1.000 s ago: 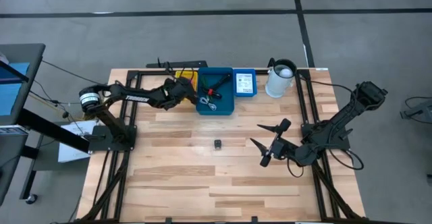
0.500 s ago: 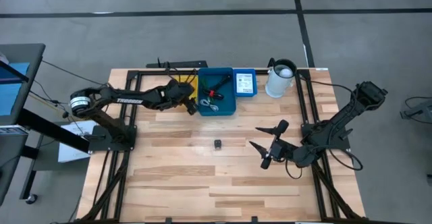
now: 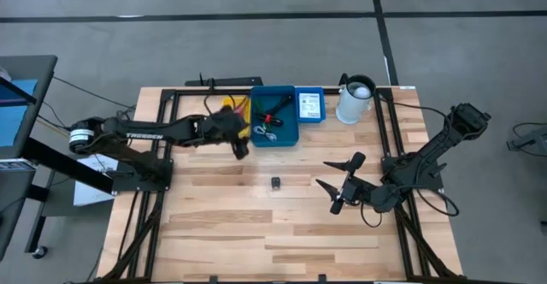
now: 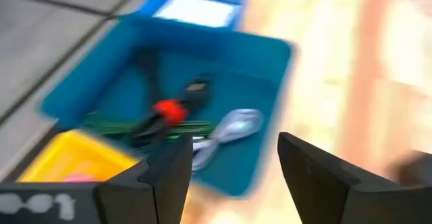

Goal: Pick and place items into bin
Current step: Put the black charger adapter into the yellow bin

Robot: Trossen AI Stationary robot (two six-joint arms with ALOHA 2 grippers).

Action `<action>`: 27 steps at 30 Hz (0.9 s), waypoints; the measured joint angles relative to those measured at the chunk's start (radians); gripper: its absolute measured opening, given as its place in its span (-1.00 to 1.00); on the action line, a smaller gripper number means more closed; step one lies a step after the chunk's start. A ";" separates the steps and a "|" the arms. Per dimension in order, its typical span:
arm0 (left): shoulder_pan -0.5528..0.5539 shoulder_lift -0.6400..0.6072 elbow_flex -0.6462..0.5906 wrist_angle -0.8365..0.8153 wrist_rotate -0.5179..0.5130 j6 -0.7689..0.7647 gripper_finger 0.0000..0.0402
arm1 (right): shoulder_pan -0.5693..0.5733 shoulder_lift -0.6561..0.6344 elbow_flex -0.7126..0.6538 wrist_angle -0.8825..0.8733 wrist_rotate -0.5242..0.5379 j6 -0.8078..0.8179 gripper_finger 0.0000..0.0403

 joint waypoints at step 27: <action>-0.506 0.007 -0.488 0.797 -0.230 -0.204 0.04 | 0.000 0.001 0.000 -0.022 -0.017 0.025 0.37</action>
